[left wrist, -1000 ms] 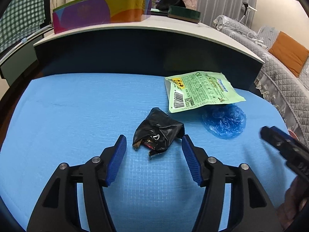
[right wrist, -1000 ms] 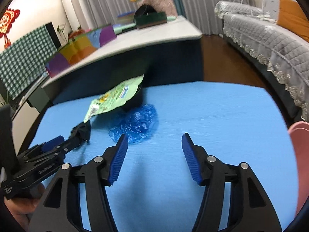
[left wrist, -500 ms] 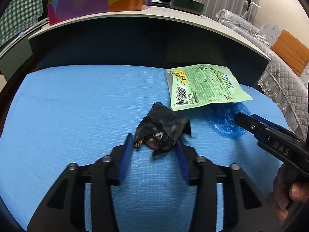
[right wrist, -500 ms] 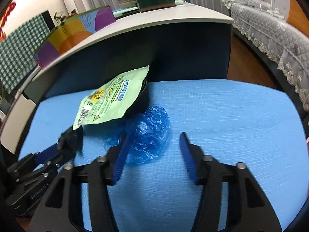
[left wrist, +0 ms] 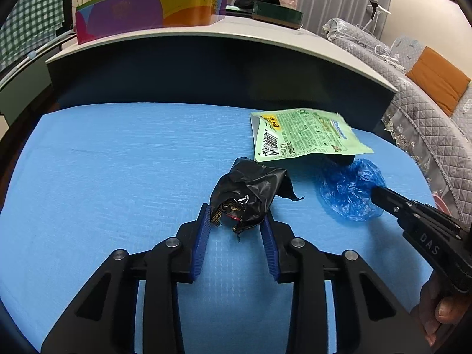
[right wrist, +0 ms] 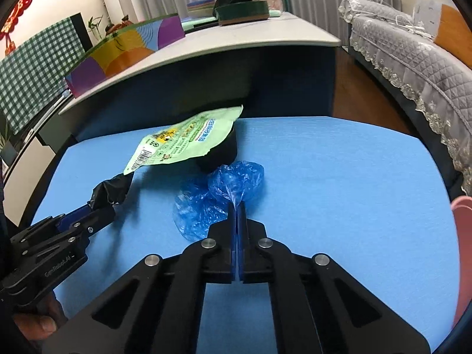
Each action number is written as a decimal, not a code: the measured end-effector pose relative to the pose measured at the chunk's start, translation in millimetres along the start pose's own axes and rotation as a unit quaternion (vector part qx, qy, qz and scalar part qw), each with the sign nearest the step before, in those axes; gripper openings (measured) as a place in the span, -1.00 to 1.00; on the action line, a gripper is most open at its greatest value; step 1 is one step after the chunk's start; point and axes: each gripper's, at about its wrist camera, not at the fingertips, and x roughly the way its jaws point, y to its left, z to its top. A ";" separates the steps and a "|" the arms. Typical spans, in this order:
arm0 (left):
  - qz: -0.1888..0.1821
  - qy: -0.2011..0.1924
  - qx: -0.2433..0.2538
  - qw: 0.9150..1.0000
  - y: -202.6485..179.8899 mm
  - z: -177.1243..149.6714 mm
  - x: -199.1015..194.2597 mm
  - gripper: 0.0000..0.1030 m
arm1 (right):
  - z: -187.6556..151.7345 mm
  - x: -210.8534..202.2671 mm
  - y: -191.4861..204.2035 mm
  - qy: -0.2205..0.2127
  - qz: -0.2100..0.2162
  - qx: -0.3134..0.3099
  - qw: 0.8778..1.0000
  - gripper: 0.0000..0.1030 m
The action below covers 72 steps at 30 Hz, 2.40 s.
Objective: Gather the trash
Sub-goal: 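Grasp the black plastic bag with the left tool while the right tool grasps the blue net, then carry the black bag and blue net with both tools to the pink bin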
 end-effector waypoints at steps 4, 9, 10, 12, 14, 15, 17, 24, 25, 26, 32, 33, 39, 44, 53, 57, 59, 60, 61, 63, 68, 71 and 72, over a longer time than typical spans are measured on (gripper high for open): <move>-0.007 -0.006 0.007 1.000 -5.5 -5.0 -9.8 -0.35 | -7.2 -22.7 -1.2 -0.010 -0.007 -0.004 1.000 -0.98; -0.019 -0.025 0.013 0.999 -11.2 -9.2 -28.9 -0.35 | -16.6 -56.4 -6.1 -0.024 -0.020 -0.010 0.999 -0.98; -0.021 -0.028 0.017 0.999 -13.3 -10.7 -32.2 -0.35 | -19.1 -62.7 -7.1 -0.027 -0.022 -0.011 0.999 -0.98; -0.024 -0.035 0.025 0.999 -19.0 -14.3 -40.4 -0.35 | -23.2 -75.4 -10.1 -0.030 -0.026 -0.012 0.999 -0.98; -0.030 -0.042 0.032 0.998 -25.4 -16.7 -49.1 -0.35 | -27.0 -88.2 -13.7 -0.035 -0.031 -0.011 0.999 -0.98; -0.031 -0.045 0.035 0.998 -27.9 -17.9 -53.0 -0.35 | -28.6 -95.8 -15.7 -0.039 -0.033 -0.010 0.999 -0.98; -0.036 -0.053 0.043 0.997 -33.4 -21.9 -62.4 -0.35 | -32.2 -108.7 -19.0 -0.046 -0.037 -0.008 0.998 -0.98; -0.058 -0.078 0.071 0.993 -56.2 -30.3 -86.2 -0.35 | -45.6 -149.4 -36.4 -0.074 -0.065 -0.002 0.995 -0.98; -0.060 -0.083 0.079 0.992 -60.5 -31.4 -89.1 -0.35 | -46.2 -153.5 -39.4 -0.078 -0.066 0.002 0.995 -0.98; -0.062 -0.087 0.082 0.991 -62.9 -32.1 -91.3 -0.35 | -46.7 -157.9 -42.7 -0.082 -0.068 0.006 0.994 -0.98; -0.082 -0.108 0.085 0.987 -76.6 -36.0 -104.5 -0.35 | -50.0 -181.5 -59.1 -0.105 -0.083 0.018 0.991 -0.98; -0.084 -0.109 0.086 0.987 -79.1 -37.2 -105.6 -0.35 | -51.7 -184.7 -62.4 -0.108 -0.086 0.020 0.990 -0.98; -0.103 -0.120 0.099 0.982 -98.9 -42.0 -110.6 -0.35 | -58.2 -203.9 -79.6 -0.122 -0.103 0.031 0.987 -0.98; -0.114 -0.122 0.110 0.980 -113.8 -46.4 -111.3 -0.35 | -59.5 -217.3 -95.1 -0.138 -0.121 0.040 0.982 -0.98; -0.129 -0.120 0.124 0.976 -137.7 -47.2 -105.3 -0.35 | -64.0 -215.8 -122.5 -0.133 -0.141 0.063 0.979 -0.98; -0.133 -0.119 0.127 0.976 -145.8 -48.1 -102.5 -0.35 | -63.5 -219.1 -133.2 -0.139 -0.153 0.067 0.976 -0.98; -0.136 -0.118 0.128 0.975 -149.2 -48.3 -102.0 -0.35 | -64.1 -220.0 -137.8 -0.140 -0.158 0.070 0.975 -0.98; -0.137 -0.118 0.129 0.975 -151.4 -48.9 -102.2 -0.35 | -64.1 -220.4 -140.3 -0.139 -0.159 0.072 0.975 -0.98; -0.138 -0.118 0.131 0.975 -154.8 -49.1 -102.4 -0.35 | -64.7 -220.9 -143.6 -0.140 -0.161 0.076 0.974 -0.98; -0.142 -0.119 0.137 0.973 -160.9 -50.0 -103.0 -0.35 | -65.7 -221.8 -149.7 -0.139 -0.164 0.082 0.973 -0.98; -0.152 -0.114 0.146 0.971 -176.0 -52.6 -103.9 -0.35 | -66.2 -225.9 -165.1 -0.143 -0.177 0.093 0.969 -0.98; -0.160 -0.108 0.150 0.970 -186.4 -53.8 -102.4 -0.35 | -65.8 -232.8 -178.4 -0.151 -0.187 0.108 0.965 -0.98; -0.161 -0.107 0.154 0.969 -189.9 -54.9 -102.0 -0.35 | -65.6 -234.5 -181.2 -0.154 -0.191 0.110 0.963 -0.98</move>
